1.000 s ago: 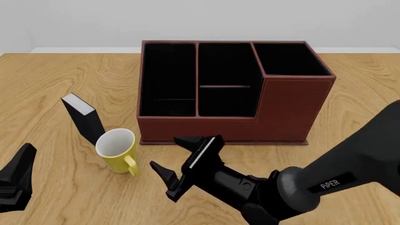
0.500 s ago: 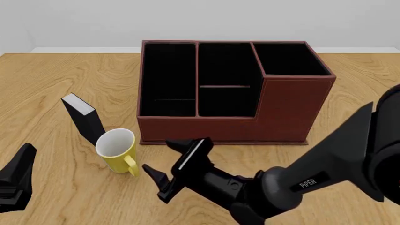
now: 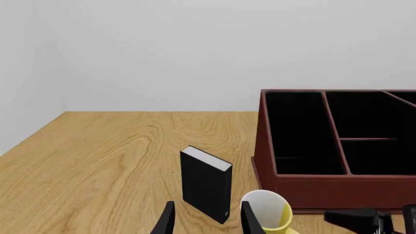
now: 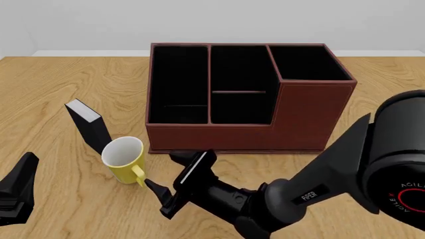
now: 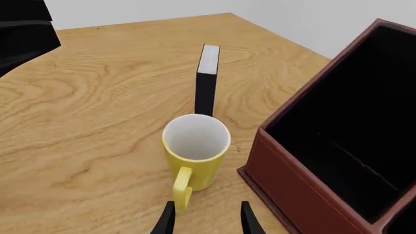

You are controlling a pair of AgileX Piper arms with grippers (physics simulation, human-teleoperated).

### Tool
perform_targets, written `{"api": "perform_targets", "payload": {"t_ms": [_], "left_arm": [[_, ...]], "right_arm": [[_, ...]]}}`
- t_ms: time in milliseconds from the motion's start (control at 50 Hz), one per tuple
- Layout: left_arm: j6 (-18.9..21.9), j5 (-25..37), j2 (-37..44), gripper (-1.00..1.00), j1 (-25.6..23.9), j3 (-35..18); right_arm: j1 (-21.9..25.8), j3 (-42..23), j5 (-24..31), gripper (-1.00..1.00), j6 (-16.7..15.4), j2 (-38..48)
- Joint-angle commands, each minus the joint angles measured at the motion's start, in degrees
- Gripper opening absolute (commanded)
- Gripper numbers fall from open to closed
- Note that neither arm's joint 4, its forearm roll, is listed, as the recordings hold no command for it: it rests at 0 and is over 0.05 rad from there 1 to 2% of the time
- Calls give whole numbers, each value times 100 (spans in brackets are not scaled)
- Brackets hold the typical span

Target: Pick up the yellow and white mug and place it to the right of the caddy.

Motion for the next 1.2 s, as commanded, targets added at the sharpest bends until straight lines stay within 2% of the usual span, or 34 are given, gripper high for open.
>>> {"api": "perform_targets", "payload": {"t_ms": [20,1200], "left_arm": [[0,0,0,100,0,0],[0,0,0,100,0,0]], "right_arm": [[46,-158,53,100,-15,143],[222,-769,281,100,42,629]]}}
